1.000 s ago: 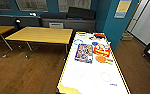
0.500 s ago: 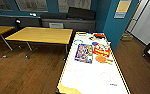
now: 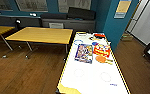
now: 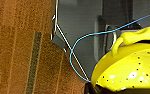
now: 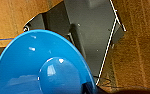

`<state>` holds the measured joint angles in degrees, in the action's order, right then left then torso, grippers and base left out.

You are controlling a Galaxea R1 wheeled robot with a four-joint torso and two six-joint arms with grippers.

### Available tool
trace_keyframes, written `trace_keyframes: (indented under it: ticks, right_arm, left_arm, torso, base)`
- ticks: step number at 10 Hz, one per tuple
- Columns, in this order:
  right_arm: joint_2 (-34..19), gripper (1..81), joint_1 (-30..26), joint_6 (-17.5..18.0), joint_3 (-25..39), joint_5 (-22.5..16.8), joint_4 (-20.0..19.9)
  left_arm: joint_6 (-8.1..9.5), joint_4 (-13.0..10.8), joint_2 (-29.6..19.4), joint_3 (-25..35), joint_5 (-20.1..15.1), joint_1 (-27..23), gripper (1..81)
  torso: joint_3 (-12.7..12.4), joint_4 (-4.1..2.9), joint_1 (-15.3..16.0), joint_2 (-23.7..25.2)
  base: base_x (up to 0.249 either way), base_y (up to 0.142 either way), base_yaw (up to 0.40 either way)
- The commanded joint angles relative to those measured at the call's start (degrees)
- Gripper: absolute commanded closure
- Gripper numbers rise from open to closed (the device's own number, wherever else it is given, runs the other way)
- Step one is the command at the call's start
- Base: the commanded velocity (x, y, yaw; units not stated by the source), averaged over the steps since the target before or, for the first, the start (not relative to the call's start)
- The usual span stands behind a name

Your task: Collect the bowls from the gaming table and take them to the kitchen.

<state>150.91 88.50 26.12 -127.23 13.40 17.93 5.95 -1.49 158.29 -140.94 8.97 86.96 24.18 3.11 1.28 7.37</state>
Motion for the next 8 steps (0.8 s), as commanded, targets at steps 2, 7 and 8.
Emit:
trace_keyframes:
  ticks: [2,7,8]
  right_arm:
    - [2.05,81.1,1.72,0.41,-8.18,-2.76,0.70]
    - [2.93,81.1,2.34,0.42,-10.13,-2.76,0.70]
    - [3.02,81.1,2.34,0.42,-10.30,-2.76,0.70]
  left_arm:
    - [-0.68,-1.85,3.68,-4.84,-2.47,0.98,81.1]
    - [-0.59,-1.68,7.57,-10.41,-2.64,1.16,81.1]
    - [-0.59,-1.68,8.18,-10.50,-2.64,1.16,81.1]
  torso:
    - [0.00,0.00,0.00,0.00]
    - [-3.70,0.00,0.00,0.00]
    - [-4.99,0.00,0.00,0.02]
  base:
    - [0.000,0.000,0.000]
    - [0.000,0.000,0.000]
    - [0.000,0.000,0.000]
